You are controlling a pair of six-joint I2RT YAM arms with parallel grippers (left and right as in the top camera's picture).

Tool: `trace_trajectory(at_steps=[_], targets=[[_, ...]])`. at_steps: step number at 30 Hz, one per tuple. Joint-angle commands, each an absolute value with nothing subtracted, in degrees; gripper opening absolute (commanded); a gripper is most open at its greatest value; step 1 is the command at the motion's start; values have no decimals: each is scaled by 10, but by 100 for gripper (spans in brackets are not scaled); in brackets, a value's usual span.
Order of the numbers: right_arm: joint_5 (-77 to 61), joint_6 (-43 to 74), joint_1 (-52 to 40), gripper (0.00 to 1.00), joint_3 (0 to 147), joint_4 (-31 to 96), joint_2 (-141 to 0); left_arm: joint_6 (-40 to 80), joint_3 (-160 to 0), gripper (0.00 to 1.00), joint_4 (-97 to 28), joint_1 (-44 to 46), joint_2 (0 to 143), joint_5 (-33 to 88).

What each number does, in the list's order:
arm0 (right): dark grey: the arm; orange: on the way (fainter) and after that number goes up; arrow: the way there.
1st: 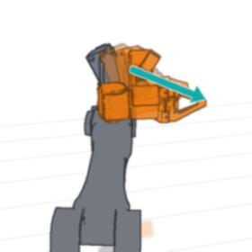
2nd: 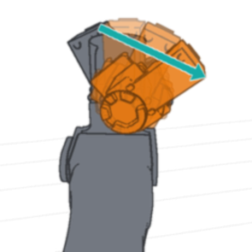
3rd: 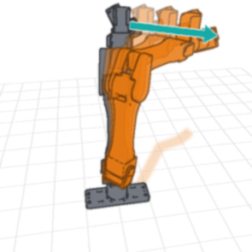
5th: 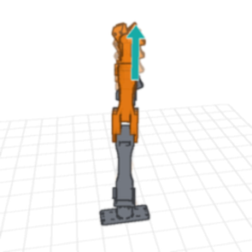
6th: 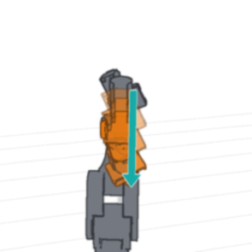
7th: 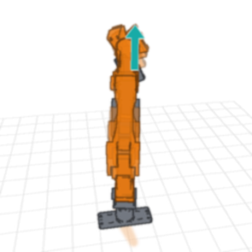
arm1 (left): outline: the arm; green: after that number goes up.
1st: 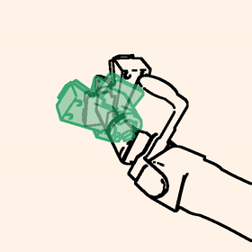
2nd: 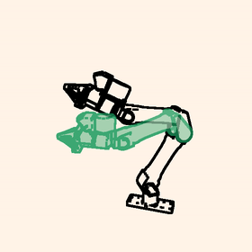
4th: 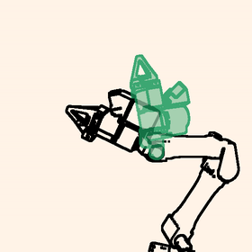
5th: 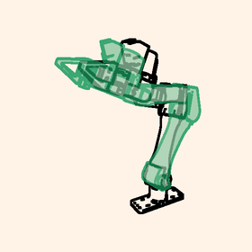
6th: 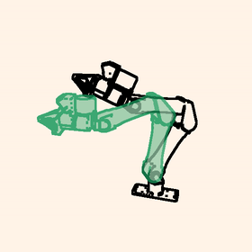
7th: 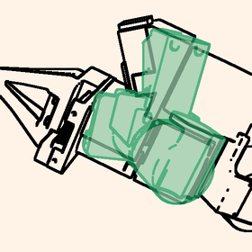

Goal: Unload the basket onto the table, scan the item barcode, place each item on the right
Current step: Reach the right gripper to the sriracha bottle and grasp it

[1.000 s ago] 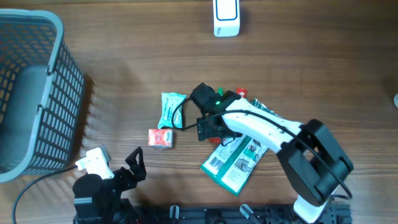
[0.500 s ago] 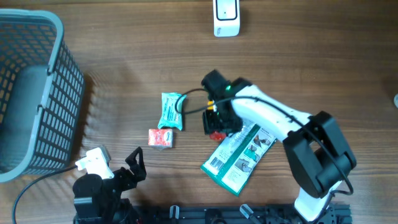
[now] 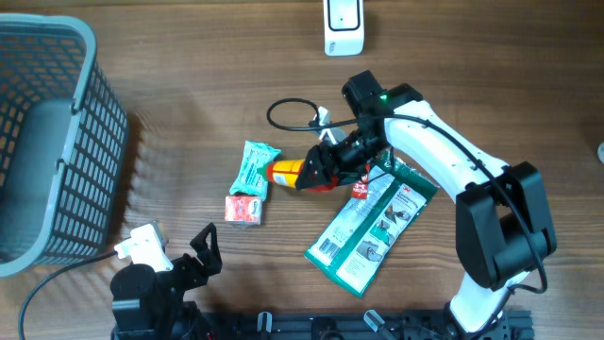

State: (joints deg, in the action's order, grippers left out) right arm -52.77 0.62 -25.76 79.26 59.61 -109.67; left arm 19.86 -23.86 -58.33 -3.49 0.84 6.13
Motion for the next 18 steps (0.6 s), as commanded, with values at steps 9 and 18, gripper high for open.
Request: trace_trajectory(at_steps=[9,18], targets=[[-700,-16,-264,39,803,596,-1101,202,-239,100,-582,-33,4,68],[-850,-47,-264,38,803,604,-1100,202,-239,100,-582,-33,4,68]])
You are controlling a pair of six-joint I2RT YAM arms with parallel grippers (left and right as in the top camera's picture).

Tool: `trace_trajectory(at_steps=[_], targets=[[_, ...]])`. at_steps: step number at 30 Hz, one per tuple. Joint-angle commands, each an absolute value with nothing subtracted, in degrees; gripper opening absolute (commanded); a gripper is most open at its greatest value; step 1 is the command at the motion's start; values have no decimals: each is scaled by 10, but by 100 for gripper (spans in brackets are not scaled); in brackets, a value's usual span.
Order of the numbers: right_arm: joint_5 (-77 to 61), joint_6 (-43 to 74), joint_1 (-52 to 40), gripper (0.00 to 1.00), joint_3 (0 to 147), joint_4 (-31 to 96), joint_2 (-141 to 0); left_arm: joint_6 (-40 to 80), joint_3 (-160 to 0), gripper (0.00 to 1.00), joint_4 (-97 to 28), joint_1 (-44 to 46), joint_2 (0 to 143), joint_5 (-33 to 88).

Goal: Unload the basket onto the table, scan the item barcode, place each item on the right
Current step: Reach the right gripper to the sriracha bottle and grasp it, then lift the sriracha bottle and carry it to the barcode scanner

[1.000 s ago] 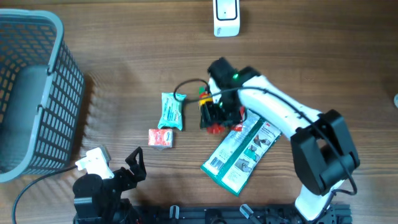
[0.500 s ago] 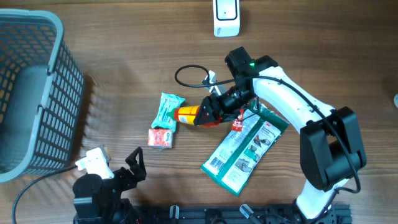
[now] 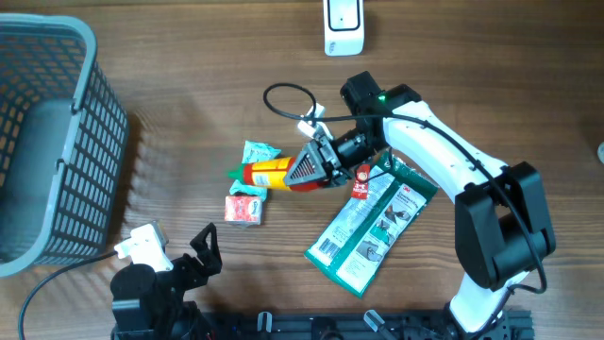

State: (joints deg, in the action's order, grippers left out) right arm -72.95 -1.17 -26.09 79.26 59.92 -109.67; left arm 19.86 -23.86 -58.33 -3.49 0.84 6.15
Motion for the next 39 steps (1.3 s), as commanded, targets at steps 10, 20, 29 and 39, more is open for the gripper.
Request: trace_trajectory(at_steps=[10,20,29,39], targets=[[-852,-190,-264,38,802,750,-1100,202,-239,100,-582,-33,4,68],[-821,-374,-264,33,801,924,-1094,202,-239,100,-582,-33,4,68],[-710,-357,-248,34,801,747,-1094,202,-239,100,-582,-33,4,68],[-328,-4,-230,38,802,318,-1094,202,-239,100,-582,-33,4,68]])
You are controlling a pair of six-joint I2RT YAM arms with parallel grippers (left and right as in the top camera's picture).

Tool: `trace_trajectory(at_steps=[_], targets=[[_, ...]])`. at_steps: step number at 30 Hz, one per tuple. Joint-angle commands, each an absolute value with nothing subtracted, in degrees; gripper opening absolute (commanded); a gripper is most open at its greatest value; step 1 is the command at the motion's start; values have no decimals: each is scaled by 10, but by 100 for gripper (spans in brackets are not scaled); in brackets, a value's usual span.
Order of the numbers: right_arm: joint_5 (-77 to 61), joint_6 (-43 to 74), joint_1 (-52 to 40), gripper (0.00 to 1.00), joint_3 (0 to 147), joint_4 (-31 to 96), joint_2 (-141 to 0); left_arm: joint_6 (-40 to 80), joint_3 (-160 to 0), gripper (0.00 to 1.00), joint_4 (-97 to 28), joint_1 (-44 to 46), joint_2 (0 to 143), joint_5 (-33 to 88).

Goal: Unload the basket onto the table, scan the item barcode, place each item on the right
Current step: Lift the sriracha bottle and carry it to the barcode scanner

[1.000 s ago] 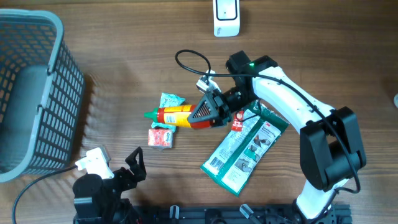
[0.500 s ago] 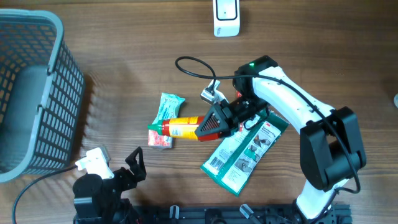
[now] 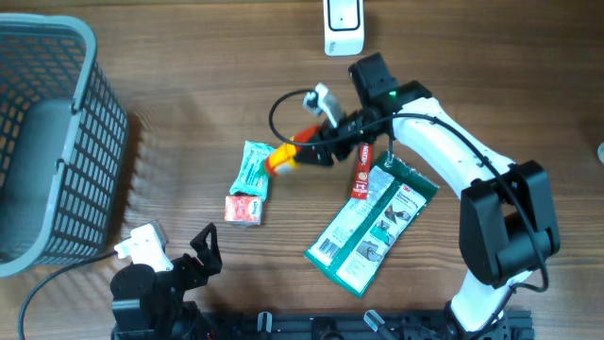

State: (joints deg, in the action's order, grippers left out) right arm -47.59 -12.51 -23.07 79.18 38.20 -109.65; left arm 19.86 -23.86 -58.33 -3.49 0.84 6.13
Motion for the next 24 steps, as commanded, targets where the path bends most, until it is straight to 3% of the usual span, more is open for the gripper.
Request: trace_trajectory(at_steps=[1,19,24], targets=[[-314,3,-230,37,802,293,-1094,202,-239,100,-582,-33,4,68],[-139,0,-230,33,843,166,-1062,202,-239,100,-582,-33,4,68],[23,17,-230,29,857,175,-1021,202,-239,100,-582,-33,4,68]])
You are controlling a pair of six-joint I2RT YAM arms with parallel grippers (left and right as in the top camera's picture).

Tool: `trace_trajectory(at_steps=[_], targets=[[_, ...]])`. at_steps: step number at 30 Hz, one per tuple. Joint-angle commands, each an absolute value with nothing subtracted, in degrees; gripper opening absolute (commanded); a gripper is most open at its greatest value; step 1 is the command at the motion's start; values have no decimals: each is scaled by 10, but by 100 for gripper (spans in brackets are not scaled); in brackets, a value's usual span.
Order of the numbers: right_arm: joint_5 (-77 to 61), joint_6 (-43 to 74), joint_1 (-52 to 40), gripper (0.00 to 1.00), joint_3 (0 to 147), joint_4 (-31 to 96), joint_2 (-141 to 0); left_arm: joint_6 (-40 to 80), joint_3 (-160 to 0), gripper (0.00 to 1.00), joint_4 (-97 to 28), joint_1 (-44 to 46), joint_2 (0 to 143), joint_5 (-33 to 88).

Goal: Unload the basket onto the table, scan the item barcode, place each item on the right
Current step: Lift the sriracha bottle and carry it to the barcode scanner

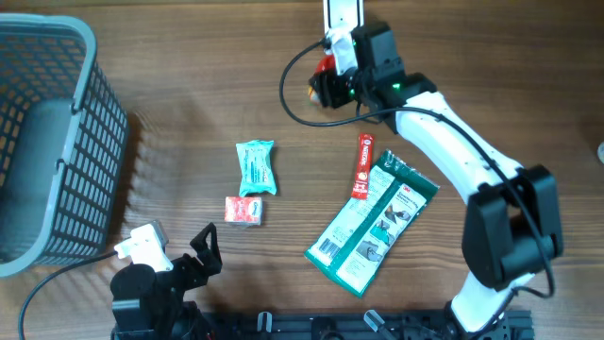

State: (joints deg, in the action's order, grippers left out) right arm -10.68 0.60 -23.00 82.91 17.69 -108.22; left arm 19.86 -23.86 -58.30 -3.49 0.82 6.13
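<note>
My right gripper (327,85) is at the far middle of the table, just in front of the white barcode scanner (342,13). It is shut on an orange and red bottle (318,93), of which only a small orange and red edge shows under the wrist. A black cable (294,102) loops off the wrist to the left. At the near left edge my left gripper (202,249) rests open with nothing in it.
On the table lie a teal packet (255,168), a small red box (243,210), a red stick packet (363,167) and a large green and white package (374,227). A grey basket (57,142) fills the left side.
My right gripper has moved with the orange bottle from above the teal packet's right side to the far edge, right in front of the scanner. The left arm is unchanged.
My right gripper was shut on the orange bottle lying beside the teal packet. Then the bottle was over the teal packet, later raised and tilted to the packet's right, and now it is held at the scanner. The other items stayed where they were.
</note>
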Motion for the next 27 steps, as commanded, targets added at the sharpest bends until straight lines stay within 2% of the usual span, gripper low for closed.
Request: trace_trajectory(at_steps=[1,7,12,16,20,27], targets=[[65,17,-230,29,857,179,-1014,202,-239,100,-582,-33,4,68],[339,13,-230,28,857,180,-1011,202,-239,100,-582,-33,4,68],[406,3,-233,28,857,152,-1018,202,-239,100,-582,-33,4,68],[474,-17,-246,29,857,76,-1049,202,-239,100,-582,-33,4,68],[551,-118,-269,30,857,-49,-1106,202,-239,100,-582,-33,4,68],[653,-417,-300,31,926,-352,-1271,202,-239,100,-582,-33,4,68]])
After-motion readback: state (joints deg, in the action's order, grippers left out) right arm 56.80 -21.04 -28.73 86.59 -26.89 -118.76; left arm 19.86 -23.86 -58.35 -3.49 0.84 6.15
